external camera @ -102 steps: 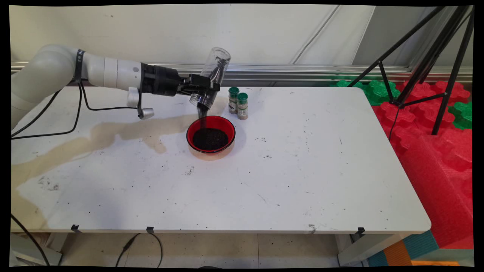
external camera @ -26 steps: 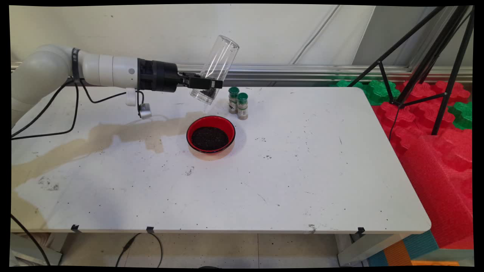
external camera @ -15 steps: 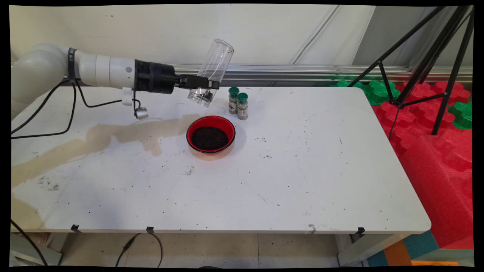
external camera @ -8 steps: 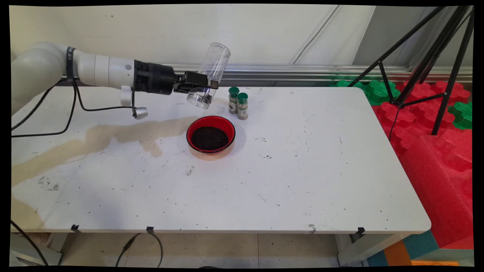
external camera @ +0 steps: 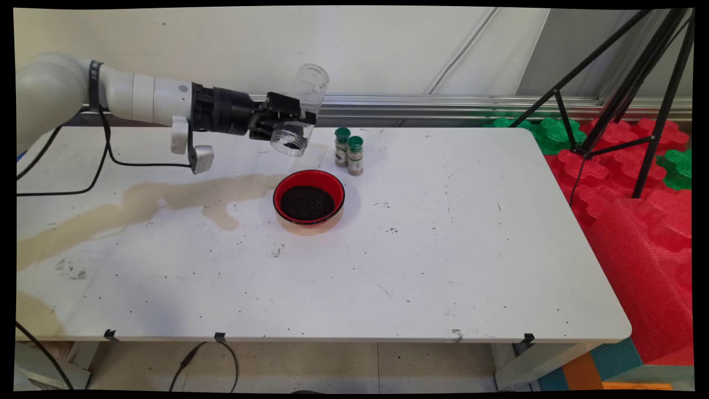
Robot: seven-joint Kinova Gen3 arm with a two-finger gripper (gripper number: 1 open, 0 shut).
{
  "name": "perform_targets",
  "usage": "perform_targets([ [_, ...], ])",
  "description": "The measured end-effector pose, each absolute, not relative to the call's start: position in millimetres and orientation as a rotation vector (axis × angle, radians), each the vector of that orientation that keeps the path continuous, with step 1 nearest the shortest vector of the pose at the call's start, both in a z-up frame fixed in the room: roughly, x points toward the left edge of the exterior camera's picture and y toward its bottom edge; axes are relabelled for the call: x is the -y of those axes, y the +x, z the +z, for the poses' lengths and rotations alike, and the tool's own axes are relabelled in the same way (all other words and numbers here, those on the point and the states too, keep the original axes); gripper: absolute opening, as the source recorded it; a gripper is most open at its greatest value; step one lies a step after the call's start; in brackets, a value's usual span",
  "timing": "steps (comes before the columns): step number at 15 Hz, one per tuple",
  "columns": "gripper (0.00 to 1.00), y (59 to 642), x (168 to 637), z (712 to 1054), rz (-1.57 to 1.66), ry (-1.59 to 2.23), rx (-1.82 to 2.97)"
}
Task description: Pour the black seasoning powder in the red bowl
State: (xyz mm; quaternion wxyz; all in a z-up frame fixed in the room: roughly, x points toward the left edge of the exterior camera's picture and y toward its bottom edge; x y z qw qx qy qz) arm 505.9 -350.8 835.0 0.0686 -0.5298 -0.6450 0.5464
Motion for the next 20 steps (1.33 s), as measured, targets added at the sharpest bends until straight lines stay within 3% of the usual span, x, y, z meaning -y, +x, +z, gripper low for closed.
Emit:
perform_targets([
  [20,0.00,543,338,908,1.180,-0.452,2.268],
])
